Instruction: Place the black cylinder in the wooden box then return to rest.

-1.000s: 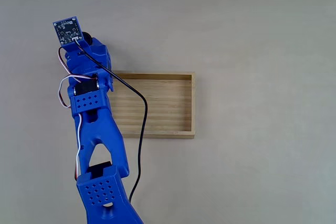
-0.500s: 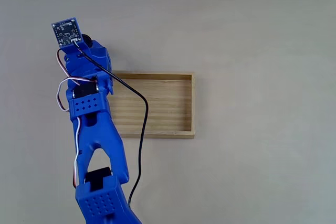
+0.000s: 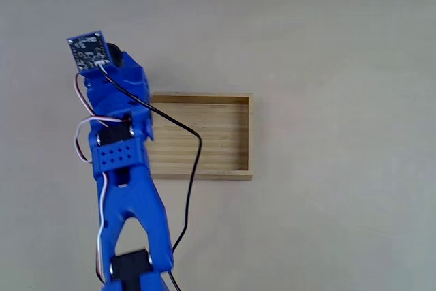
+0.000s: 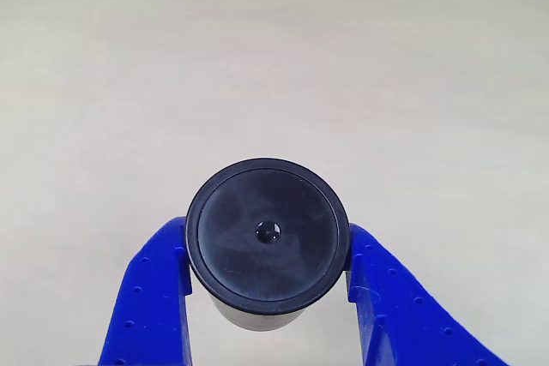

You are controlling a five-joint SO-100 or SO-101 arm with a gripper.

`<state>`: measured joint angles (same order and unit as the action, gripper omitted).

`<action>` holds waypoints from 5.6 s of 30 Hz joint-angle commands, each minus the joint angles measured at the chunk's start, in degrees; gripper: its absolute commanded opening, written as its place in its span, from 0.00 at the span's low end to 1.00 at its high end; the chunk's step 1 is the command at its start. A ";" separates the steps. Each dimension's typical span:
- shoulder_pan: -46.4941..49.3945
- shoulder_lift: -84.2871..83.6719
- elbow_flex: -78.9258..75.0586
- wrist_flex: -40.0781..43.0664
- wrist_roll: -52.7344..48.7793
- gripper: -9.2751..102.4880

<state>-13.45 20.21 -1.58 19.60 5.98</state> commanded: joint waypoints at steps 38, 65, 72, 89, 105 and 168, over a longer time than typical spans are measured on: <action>14.77 -41.40 45.09 -9.32 -0.70 0.24; 15.12 -29.62 45.70 -15.91 -0.44 0.24; 15.21 -28.30 46.14 -16.79 -0.35 0.24; 14.94 -26.19 47.72 -19.69 0.18 0.24; 14.59 -23.73 47.64 -21.71 0.26 0.25; 11.95 -52.29 47.81 -1.49 -0.62 0.36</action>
<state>-1.14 -22.85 46.58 13.89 6.86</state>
